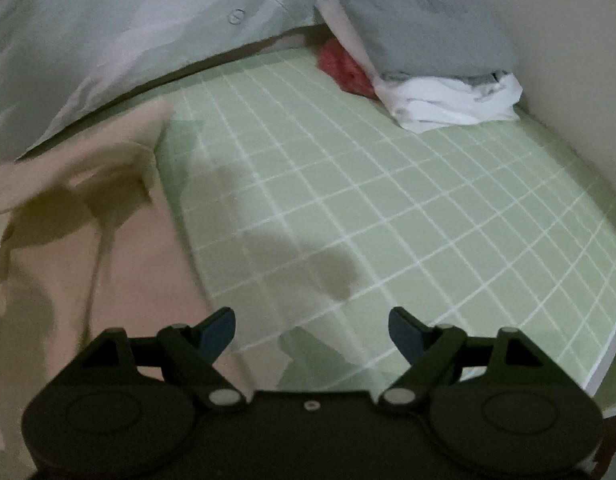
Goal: Fold clothes
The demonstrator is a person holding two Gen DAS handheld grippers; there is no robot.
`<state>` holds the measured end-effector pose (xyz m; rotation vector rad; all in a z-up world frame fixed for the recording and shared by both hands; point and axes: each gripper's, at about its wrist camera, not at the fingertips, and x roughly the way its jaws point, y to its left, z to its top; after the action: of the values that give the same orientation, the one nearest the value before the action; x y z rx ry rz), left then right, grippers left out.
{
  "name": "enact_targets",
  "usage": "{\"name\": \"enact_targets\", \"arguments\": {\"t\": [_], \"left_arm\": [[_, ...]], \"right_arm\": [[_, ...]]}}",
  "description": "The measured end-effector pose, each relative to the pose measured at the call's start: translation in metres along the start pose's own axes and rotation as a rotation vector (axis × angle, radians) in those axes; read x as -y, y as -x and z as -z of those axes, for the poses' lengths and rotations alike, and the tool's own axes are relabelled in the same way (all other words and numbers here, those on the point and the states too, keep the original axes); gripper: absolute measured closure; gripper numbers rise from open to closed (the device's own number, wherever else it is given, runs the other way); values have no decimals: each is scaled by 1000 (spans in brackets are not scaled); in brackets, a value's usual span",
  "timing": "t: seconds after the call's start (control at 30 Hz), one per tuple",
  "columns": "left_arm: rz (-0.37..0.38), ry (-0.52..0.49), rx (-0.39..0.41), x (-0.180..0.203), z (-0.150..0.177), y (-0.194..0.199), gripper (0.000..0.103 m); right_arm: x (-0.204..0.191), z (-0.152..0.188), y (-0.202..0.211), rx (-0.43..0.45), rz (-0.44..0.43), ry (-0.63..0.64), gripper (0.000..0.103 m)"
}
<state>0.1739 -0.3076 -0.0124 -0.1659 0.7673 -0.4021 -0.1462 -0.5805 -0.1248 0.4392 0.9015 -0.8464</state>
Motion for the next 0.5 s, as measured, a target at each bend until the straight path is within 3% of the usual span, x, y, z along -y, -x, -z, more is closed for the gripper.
{"name": "enact_targets", "arguments": {"t": [0.03, 0.07, 0.1, 0.2, 0.37, 0.5], "left_arm": [[-39, -6, -14, -12, -2, -5, 96], [-51, 4, -32, -20, 2, -9, 85], [-62, 15, -51, -28, 5, -12, 67], [-65, 61, -80, -35, 27, -10, 34], [-60, 116, -172, -31, 81, 10, 28], [-36, 120, -223, -14, 115, 29, 27]], "right_arm": [[-8, 1, 2, 2, 5, 5, 19], [-15, 3, 5, 4, 11, 11, 19], [-23, 4, 7, 6, 16, 16, 19], [-33, 11, 12, 1, 29, 55, 19], [-29, 23, 8, -28, -13, 71, 21], [-23, 31, 1, -65, -103, 59, 40]]}}
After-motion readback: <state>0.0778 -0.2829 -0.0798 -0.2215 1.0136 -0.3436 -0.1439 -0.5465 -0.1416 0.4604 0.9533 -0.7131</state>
